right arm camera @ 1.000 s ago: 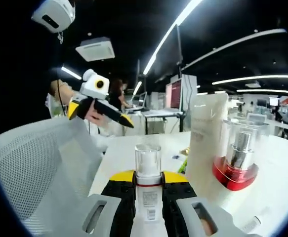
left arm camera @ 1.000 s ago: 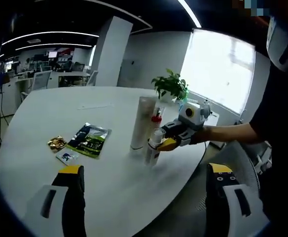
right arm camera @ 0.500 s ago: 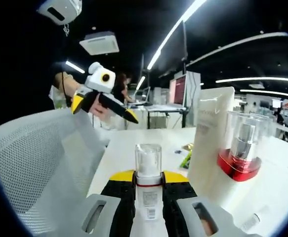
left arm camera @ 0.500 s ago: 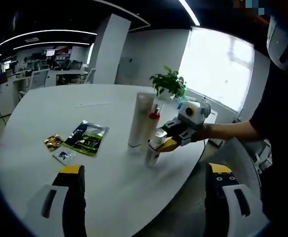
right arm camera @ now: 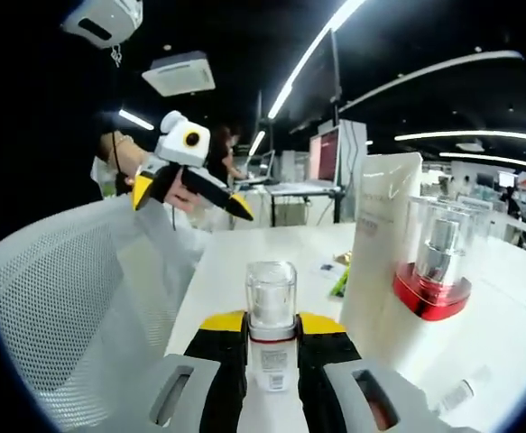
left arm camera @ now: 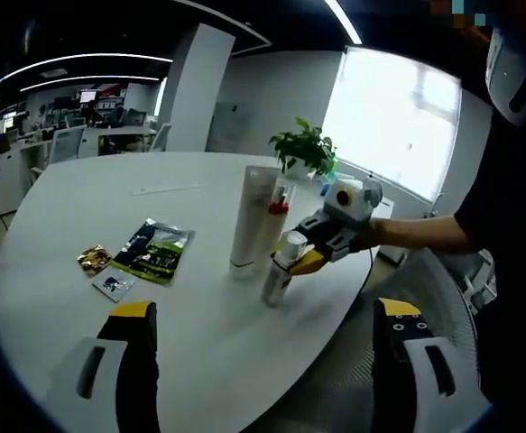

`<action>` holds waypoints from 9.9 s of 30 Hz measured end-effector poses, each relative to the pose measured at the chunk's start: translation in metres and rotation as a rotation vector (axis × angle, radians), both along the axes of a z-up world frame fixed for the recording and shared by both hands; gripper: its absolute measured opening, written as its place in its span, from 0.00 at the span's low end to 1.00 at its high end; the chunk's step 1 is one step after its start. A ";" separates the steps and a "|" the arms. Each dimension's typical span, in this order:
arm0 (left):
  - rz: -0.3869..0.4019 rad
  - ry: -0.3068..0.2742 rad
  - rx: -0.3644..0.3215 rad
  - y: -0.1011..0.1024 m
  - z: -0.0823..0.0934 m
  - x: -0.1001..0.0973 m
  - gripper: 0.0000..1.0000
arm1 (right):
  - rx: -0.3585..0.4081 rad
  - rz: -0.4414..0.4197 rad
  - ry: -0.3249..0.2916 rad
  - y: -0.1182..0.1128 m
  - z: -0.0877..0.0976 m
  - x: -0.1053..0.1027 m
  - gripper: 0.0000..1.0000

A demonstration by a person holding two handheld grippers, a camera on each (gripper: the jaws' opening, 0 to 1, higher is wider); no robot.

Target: Arrange the skincare products in the storage area until every visible bottle or jar stands upright without overlapping.

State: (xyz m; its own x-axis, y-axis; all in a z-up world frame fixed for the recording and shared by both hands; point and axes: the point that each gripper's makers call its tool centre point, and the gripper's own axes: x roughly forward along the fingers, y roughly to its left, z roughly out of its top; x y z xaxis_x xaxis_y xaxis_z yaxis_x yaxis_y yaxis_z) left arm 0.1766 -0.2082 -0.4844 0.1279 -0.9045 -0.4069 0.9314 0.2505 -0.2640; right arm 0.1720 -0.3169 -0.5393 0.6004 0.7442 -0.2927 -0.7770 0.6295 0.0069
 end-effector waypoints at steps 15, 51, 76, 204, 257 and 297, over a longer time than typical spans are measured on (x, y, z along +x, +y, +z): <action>0.015 -0.003 -0.007 0.002 0.001 0.007 0.91 | -0.040 -0.061 0.093 -0.013 -0.032 -0.005 0.14; 0.030 -0.002 0.004 0.005 0.001 0.011 0.89 | -0.103 -0.083 0.127 -0.017 -0.049 0.014 0.11; 0.026 -0.006 -0.001 0.005 0.002 0.009 0.89 | -0.108 -0.094 0.168 -0.025 -0.053 0.010 0.15; 0.201 -0.054 0.025 0.051 0.018 0.024 0.89 | 0.327 -0.906 0.402 -0.097 0.118 -0.043 0.94; 0.327 -0.151 -0.047 0.058 0.023 0.048 0.87 | 0.113 -1.327 1.059 -0.185 0.021 0.053 0.81; 0.364 -0.079 -0.036 0.058 0.017 0.053 0.87 | -0.189 -1.266 1.215 -0.174 -0.063 0.043 0.49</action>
State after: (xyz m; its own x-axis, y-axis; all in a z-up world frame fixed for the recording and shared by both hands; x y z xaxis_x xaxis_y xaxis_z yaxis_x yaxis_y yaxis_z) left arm 0.2301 -0.1501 -0.4679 0.4731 -0.8077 -0.3519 0.8012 0.5605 -0.2095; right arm 0.2154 -0.4910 -0.6018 0.1265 -0.0564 -0.9904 0.5320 0.8465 0.0198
